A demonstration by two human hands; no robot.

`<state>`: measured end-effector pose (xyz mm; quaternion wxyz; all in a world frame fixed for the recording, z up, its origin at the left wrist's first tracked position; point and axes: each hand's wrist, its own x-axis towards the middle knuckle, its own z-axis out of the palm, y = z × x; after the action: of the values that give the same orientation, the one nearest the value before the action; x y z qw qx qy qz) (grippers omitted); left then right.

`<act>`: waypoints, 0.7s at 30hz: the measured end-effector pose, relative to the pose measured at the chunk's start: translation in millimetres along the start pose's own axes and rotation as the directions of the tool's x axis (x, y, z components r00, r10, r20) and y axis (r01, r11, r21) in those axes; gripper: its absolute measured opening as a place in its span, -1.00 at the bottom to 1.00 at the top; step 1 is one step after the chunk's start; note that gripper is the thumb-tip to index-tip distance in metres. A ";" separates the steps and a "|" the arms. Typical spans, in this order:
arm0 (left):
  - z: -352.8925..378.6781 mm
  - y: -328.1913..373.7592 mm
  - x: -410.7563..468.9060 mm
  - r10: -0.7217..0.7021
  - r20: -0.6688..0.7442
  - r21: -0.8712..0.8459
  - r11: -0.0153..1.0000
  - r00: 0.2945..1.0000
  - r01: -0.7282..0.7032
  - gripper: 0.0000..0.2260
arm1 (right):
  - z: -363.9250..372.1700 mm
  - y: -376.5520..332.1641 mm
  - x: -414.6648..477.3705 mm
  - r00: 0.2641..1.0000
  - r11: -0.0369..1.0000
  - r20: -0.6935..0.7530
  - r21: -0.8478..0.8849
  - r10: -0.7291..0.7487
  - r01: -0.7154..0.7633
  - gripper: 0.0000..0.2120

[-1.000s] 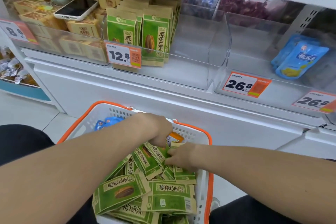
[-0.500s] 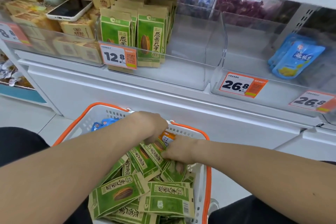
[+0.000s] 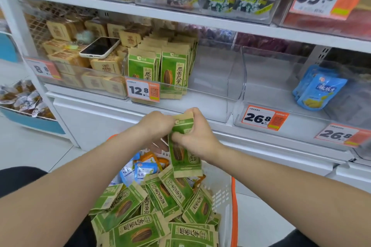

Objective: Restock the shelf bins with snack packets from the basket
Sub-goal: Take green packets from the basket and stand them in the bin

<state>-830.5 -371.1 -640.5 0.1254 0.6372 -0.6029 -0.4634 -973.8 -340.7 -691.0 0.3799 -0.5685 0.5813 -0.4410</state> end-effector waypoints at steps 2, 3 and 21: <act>-6.4 4.5 -0.7 0.076 -0.075 -0.182 0.979 0.994 -0.089 -0.66 | -3.6 -18.4 6.6 0.988 0.996 -0.148 0.068 -0.042 0.052 -0.51; -7.4 6.9 -0.1 0.134 -0.121 -0.234 0.959 0.984 -0.159 -0.62 | -6.0 -26.4 10.8 0.976 0.992 -0.213 0.097 -0.053 0.076 -0.51; -27.4 50.5 6.5 0.174 -0.544 -0.669 0.501 0.821 -0.549 -0.67 | 0.2 -96.9 45.1 0.967 0.986 -0.254 0.164 0.014 0.029 -0.52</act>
<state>-844.2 -400.0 -592.3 0.6179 0.4462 -0.4088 -0.5020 -945.0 -382.2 -596.8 0.3467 -0.4758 0.5840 -0.5589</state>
